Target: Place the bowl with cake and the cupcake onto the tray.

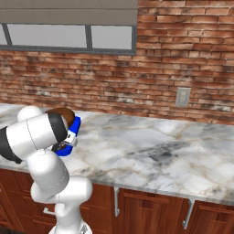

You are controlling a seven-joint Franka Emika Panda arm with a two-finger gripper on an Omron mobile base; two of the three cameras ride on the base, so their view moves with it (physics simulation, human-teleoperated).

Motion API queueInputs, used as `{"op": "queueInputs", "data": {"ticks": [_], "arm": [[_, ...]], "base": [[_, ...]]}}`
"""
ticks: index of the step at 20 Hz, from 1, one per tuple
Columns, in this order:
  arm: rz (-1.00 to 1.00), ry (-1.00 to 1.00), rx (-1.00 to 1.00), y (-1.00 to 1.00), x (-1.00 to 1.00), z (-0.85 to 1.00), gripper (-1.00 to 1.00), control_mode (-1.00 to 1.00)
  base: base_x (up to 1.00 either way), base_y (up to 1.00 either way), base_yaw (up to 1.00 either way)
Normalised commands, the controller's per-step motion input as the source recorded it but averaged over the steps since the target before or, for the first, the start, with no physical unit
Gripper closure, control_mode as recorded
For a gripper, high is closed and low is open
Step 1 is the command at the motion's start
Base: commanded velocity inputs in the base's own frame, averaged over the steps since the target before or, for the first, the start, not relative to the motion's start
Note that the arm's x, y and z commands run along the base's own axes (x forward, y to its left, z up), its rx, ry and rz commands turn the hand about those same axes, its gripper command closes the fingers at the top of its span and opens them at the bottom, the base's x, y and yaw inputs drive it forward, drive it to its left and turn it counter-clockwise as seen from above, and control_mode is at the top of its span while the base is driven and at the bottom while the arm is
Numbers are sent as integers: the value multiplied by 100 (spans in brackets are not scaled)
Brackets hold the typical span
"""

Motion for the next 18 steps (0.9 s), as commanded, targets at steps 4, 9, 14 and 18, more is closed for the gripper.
{"op": "queueInputs", "data": {"ticks": [4,9,14,18], "arm": [[0,0,0,0,0,-6,-100,-100],[0,0,0,0,0,0,-100,-100],[1,0,0,0,-4,4,-100,-100],[2,0,0,-5,-13,26,-100,-100]], "base": [[0,0,0],[0,0,0],[0,0,0],[0,0,0]]}}
